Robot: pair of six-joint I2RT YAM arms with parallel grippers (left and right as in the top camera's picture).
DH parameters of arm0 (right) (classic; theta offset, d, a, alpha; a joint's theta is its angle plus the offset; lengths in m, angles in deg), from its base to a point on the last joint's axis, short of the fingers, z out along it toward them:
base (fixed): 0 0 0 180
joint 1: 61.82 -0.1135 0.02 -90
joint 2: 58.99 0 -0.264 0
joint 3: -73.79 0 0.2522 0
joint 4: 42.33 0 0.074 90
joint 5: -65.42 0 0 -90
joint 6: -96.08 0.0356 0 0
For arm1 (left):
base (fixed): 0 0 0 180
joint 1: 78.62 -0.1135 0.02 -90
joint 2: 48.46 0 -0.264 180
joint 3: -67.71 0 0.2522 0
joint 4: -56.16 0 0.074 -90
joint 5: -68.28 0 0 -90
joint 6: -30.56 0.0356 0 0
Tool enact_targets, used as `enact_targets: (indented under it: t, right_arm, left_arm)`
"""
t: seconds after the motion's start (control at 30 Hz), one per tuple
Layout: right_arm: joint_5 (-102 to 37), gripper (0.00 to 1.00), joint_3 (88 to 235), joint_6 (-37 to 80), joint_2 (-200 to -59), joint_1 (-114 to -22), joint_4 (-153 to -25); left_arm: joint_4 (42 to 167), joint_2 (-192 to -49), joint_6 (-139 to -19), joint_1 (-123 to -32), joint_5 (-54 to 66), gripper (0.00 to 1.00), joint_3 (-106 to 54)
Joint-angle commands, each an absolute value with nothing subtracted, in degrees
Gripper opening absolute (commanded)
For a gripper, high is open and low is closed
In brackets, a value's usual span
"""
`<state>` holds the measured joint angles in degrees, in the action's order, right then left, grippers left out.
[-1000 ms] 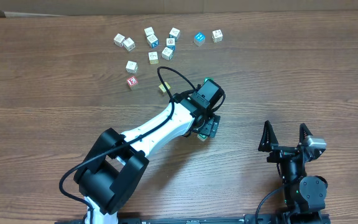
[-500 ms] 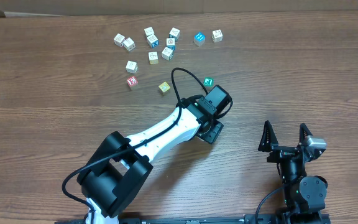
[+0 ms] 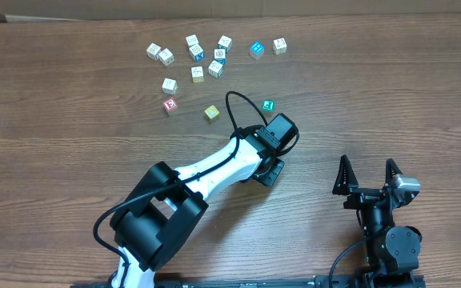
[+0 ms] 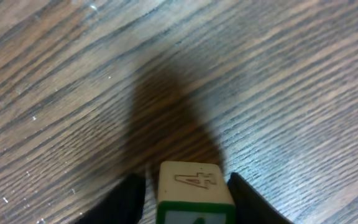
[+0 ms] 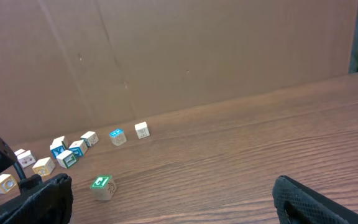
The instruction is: Form a tower
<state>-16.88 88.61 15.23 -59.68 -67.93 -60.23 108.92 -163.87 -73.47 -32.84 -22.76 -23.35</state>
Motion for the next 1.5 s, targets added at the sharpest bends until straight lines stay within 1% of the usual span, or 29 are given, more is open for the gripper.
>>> enact_targets:
  t: [0.0, 0.1, 0.13, 0.2, 0.23, 0.3, 0.37, 0.43, 0.5, 0.67, 0.83, 0.9, 1.0, 1.13, 1.4, 1.47]
  right_arm:
    - [-16.9, 1.00, 88.0, 15.0, -59.2, -68.2, -60.0]
    - [-16.9, 1.00, 88.0, 15.0, -59.2, -68.2, -60.0]
    - [-16.9, 1.00, 88.0, 15.0, -59.2, -68.2, -60.0]
    - [-16.9, 1.00, 88.0, 15.0, -59.2, -68.2, -60.0]
    - [-16.9, 1.00, 88.0, 15.0, -59.2, -68.2, -60.0]
    - [-16.9, 1.00, 88.0, 15.0, -59.2, -68.2, -60.0]
    - [-16.9, 1.00, 88.0, 15.0, -59.2, -68.2, -60.0]
    - [-16.9, 1.00, 88.0, 15.0, -59.2, -68.2, -60.0]
    - [-16.9, 1.00, 88.0, 15.0, -59.2, -68.2, -60.0]
    - [-16.9, 1.00, 88.0, 15.0, -59.2, -68.2, -60.0]
    - [-16.9, 1.00, 88.0, 15.0, -59.2, -68.2, -60.0]
    - [-16.9, 1.00, 88.0, 15.0, -59.2, -68.2, -60.0]
    - [-16.9, 1.00, 88.0, 15.0, -59.2, -68.2, -60.0]
    - [-16.9, 1.00, 88.0, 15.0, -59.2, -68.2, -60.0]
    - [-16.9, 1.00, 88.0, 15.0, -59.2, -68.2, -60.0]
    - [-16.9, 1.00, 88.0, 15.0, -59.2, -68.2, -60.0]
  left_arm:
    - [108.8, -164.4, -78.0, -32.7, -22.3, 0.29, -24.3]
    - [109.0, -164.4, -83.7, -32.7, -22.3, 0.18, -24.3]
    - [109.2, -164.4, -86.0, -32.8, -22.7, 0.16, -24.3]
    - [110.3, -164.4, -93.3, -32.9, -25.6, 0.14, -24.3]
    - [110.6, -164.4, -96.7, -32.9, -27.4, 0.15, -24.3]
    - [110.6, -164.4, -101.2, -32.9, -29.9, 0.26, -24.3]
    - [110.6, -164.3, -103.3, -32.9, -31.7, 0.30, -24.3]
    - [110.6, -164.2, -103.4, -32.9, -33.8, 0.34, -24.5]
    - [110.9, -164.2, -103.4, -32.9, -35.7, 0.40, -24.9]
    - [111.7, -164.2, -103.5, -32.9, -35.5, 0.43, -25.0]
    - [113.3, -164.2, -104.9, -32.8, -35.1, 0.41, -25.0]
    - [113.2, -164.2, -104.8, -32.8, -33.9, 0.38, -25.0]
    - [112.9, -164.2, -104.9, -32.8, -30.4, 0.31, -25.0]
    - [112.8, -164.2, -104.9, -32.8, -27.3, 0.27, -25.0]
    - [113.0, -164.2, -104.9, -32.8, -25.6, 0.30, -25.0]
    - [113.1, -164.2, -104.8, -32.8, -24.8, 0.32, -25.0]
